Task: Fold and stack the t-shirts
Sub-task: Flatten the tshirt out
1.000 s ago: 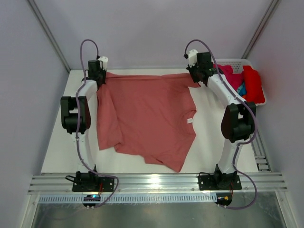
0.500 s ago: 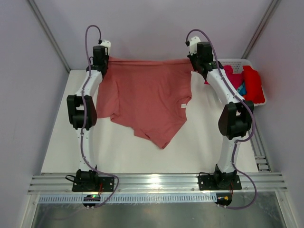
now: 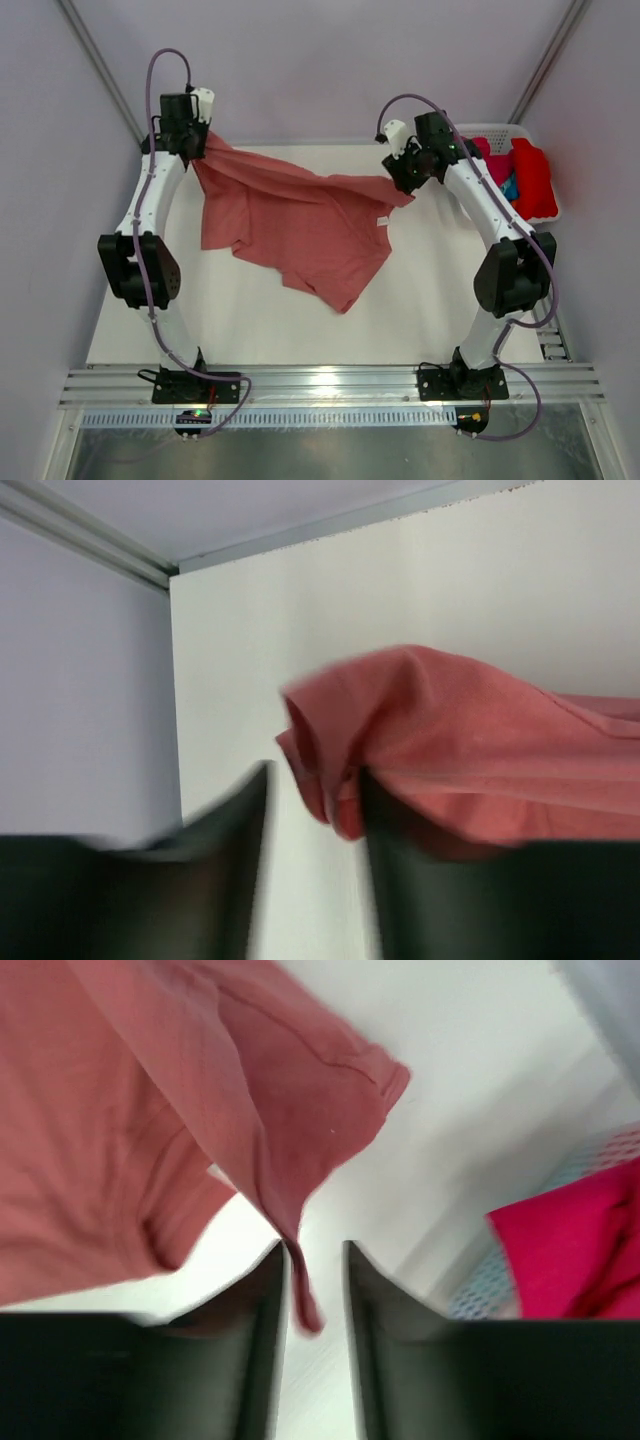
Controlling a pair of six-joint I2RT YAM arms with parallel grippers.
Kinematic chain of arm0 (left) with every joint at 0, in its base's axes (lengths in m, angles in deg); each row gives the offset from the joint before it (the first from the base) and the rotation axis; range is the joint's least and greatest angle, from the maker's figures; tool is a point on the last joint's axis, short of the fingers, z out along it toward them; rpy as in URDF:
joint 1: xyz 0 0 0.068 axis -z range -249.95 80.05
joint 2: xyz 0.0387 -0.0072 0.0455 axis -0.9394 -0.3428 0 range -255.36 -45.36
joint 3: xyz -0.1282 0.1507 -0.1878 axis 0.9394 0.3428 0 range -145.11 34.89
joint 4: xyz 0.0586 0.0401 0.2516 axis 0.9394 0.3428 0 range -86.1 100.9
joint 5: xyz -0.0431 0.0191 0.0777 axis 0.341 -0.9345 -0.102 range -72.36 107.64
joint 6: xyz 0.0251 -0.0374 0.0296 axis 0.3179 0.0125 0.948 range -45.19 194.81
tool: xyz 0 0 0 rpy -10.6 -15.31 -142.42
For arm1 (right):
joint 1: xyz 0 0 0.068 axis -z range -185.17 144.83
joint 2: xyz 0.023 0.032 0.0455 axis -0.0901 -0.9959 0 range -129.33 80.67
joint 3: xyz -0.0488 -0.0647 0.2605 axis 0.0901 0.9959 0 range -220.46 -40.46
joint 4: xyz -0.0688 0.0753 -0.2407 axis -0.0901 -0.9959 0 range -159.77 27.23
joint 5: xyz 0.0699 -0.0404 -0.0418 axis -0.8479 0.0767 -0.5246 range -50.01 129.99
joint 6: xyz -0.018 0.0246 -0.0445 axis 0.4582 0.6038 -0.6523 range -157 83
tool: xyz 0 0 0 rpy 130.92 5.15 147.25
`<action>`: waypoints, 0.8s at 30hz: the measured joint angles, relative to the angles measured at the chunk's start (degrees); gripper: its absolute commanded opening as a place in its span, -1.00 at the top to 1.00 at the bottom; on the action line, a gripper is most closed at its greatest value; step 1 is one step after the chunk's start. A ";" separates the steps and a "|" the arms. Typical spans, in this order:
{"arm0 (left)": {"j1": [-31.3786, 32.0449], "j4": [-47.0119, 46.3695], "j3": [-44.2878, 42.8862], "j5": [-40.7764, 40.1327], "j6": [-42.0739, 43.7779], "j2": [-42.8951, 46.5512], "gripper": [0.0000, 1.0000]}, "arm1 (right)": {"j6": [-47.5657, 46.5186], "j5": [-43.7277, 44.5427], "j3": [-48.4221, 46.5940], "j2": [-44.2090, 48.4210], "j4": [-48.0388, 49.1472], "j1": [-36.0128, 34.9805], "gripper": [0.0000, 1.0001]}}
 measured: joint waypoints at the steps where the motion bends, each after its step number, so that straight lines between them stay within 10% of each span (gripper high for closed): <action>1: -0.24 0.96 0.00 0.48 0.66 0.94 -0.98 | -1.46 -1.92 -0.02 0.83 -2.75 -0.07 -0.99; 11: -0.55 10.29 -2.86 6.84 -0.68 -1.64 -0.99 | -9.49 -9.86 -3.19 0.04 -18.32 -0.07 -0.98; 24: -0.55 13.31 -18.01 19.34 -7.23 -16.15 -0.98 | -1.57 3.37 -29.79 -29.00 -12.48 -4.07 -0.99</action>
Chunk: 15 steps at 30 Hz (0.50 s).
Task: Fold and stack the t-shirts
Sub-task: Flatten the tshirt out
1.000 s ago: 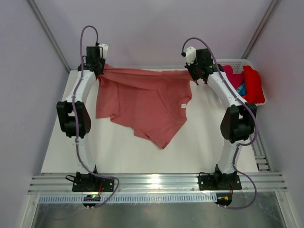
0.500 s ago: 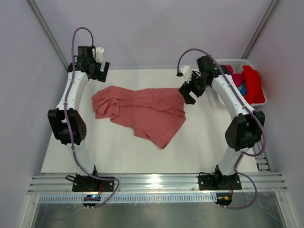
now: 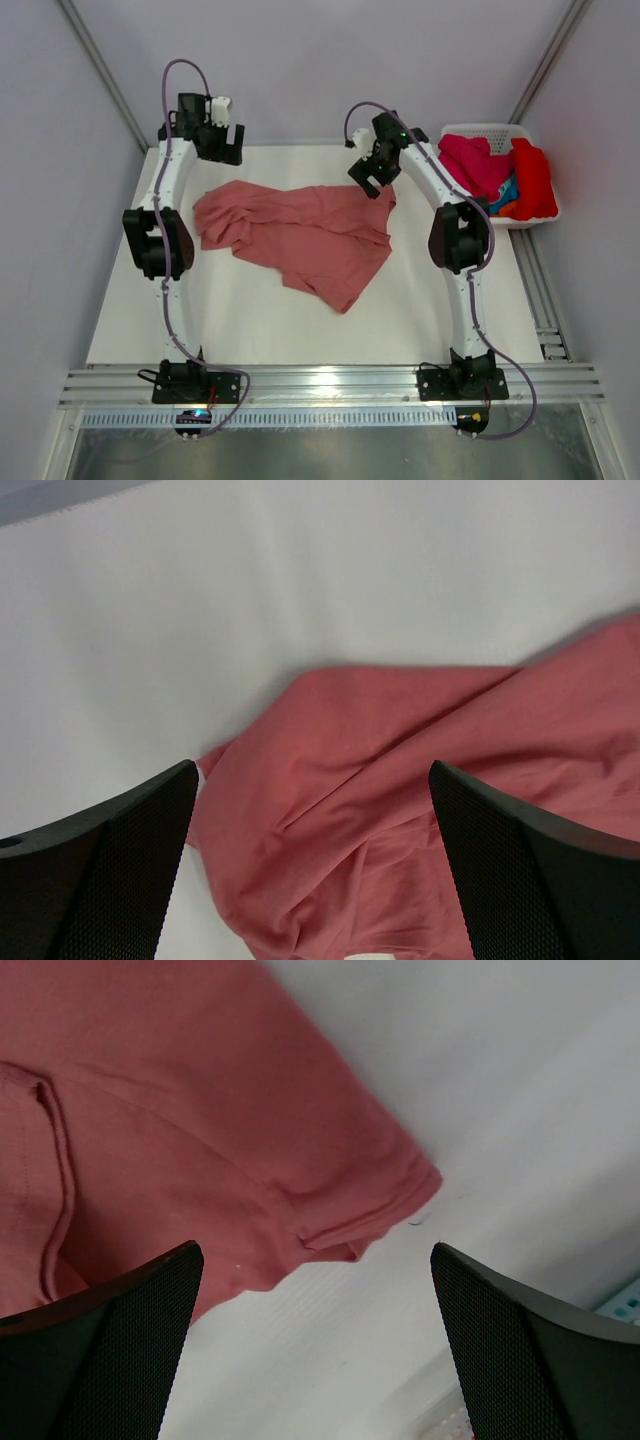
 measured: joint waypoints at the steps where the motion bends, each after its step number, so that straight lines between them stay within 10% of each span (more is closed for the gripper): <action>1: 0.00 0.24 -0.02 0.44 0.07 -0.72 -0.98 | -0.04 0.50 1.11 -0.22 0.17 -0.68 -0.99; 15: -4.42 3.91 5.68 -1.55 1.64 -3.82 -0.98 | 0.31 5.33 8.48 -0.24 2.51 -1.05 -0.99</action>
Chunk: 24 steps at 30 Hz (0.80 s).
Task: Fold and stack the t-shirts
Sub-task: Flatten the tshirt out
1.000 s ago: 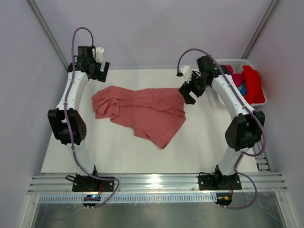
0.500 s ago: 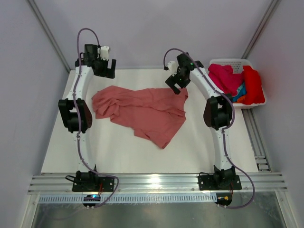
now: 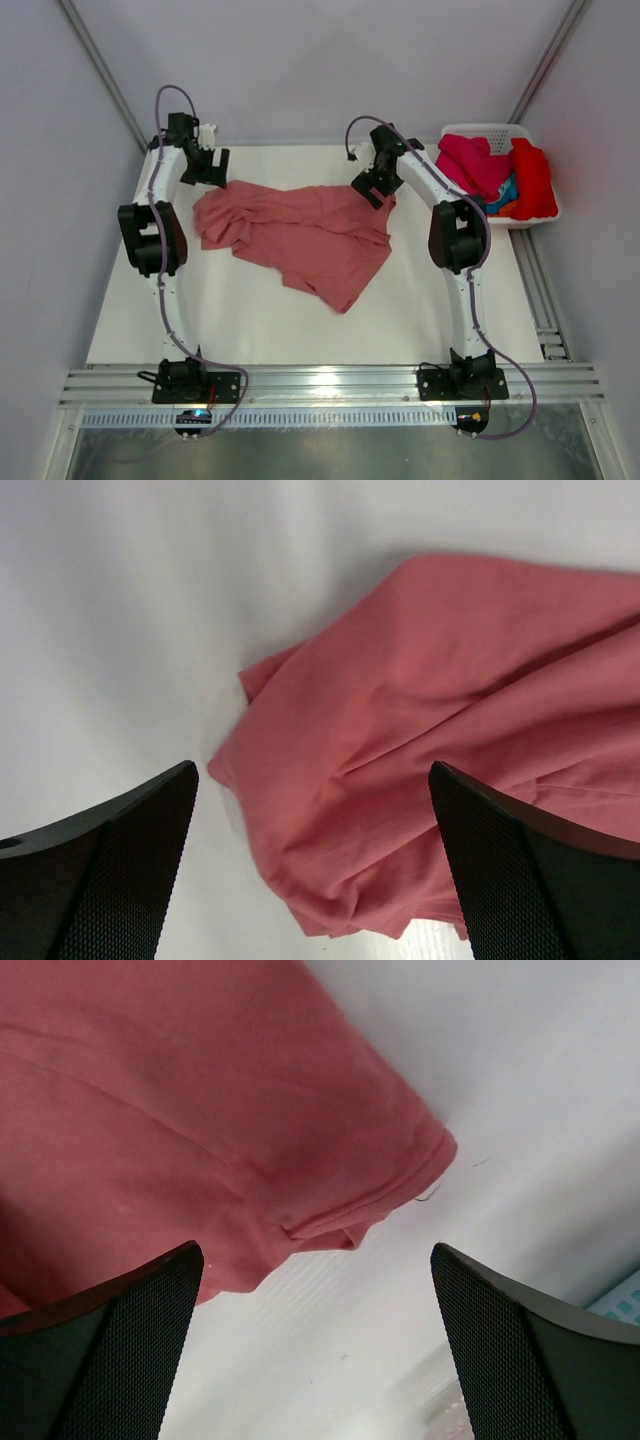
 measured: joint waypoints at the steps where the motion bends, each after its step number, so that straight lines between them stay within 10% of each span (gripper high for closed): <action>1: -0.76 0.00 0.00 0.00 -0.04 -0.02 -0.98 | 0.15 0.48 0.00 0.02 0.63 0.17 -0.99; 24: -2.32 6.21 -6.21 14.36 0.68 -8.46 -0.97 | 1.64 1.53 -2.10 -4.98 3.15 0.24 -0.99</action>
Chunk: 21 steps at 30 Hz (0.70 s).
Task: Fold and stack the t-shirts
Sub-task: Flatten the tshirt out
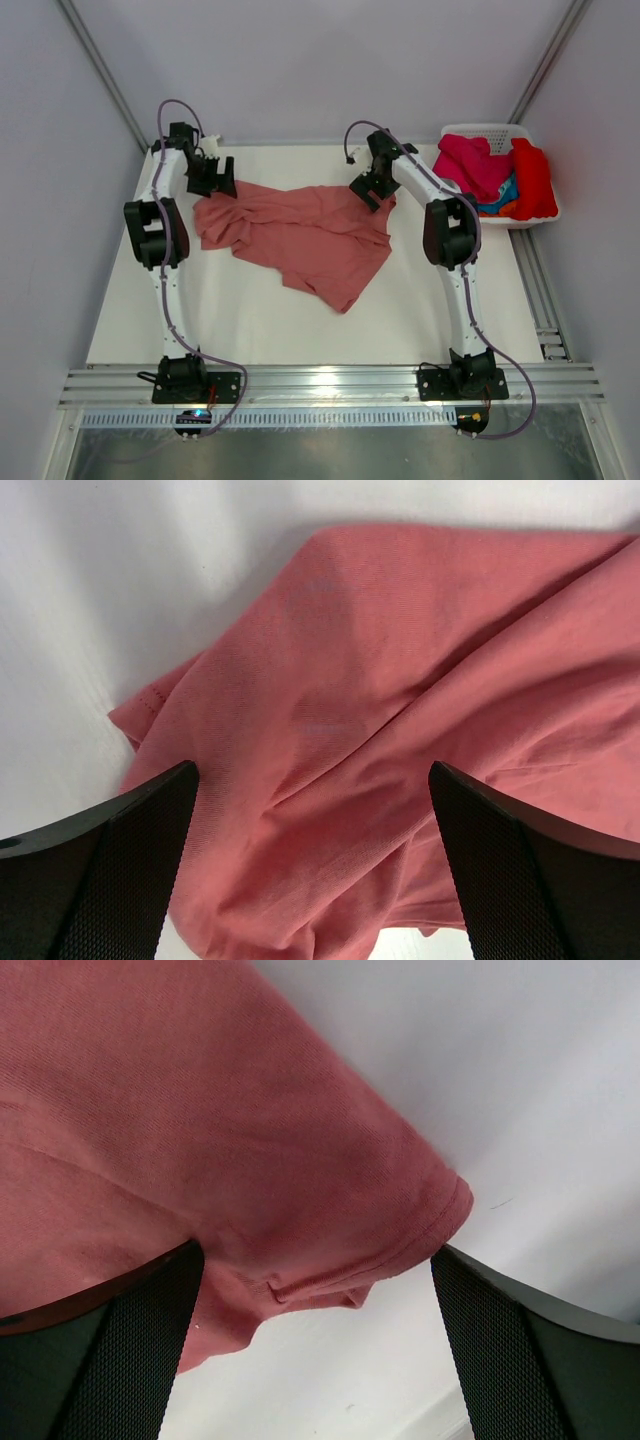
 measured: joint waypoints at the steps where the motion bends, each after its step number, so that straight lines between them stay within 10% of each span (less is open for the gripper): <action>1: -0.02 0.04 0.00 0.22 -0.02 0.00 -0.97 | 0.00 -0.09 -0.22 -0.17 -0.07 0.00 -0.99; 5: -0.02 0.09 0.00 0.85 -0.09 -0.07 -0.69 | -0.44 -1.44 -1.92 -1.40 -0.92 0.00 -0.13; 21: -1.57 -3.34 0.26 -4.33 -0.42 -0.63 -0.95 | -0.15 -2.43 -2.71 -1.97 -0.96 0.20 -0.40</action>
